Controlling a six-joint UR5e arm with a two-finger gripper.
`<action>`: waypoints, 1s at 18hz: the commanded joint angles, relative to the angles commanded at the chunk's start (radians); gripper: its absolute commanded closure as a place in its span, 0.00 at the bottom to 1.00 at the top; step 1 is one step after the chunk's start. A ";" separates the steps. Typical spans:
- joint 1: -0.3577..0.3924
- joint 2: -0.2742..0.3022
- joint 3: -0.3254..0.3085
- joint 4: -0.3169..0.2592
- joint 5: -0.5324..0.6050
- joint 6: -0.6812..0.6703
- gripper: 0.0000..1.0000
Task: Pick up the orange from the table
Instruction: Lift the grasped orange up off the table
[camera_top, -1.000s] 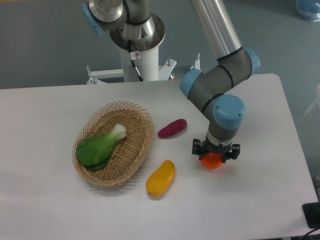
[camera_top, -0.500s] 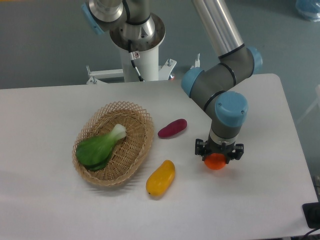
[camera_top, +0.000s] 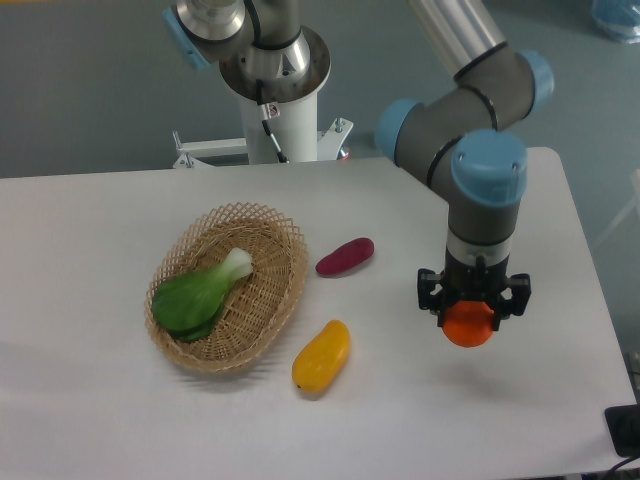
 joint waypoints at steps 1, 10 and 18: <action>0.011 0.017 0.000 0.000 -0.015 -0.005 0.22; 0.066 0.106 0.002 -0.003 -0.200 -0.037 0.22; 0.057 0.112 -0.020 -0.003 -0.187 -0.029 0.22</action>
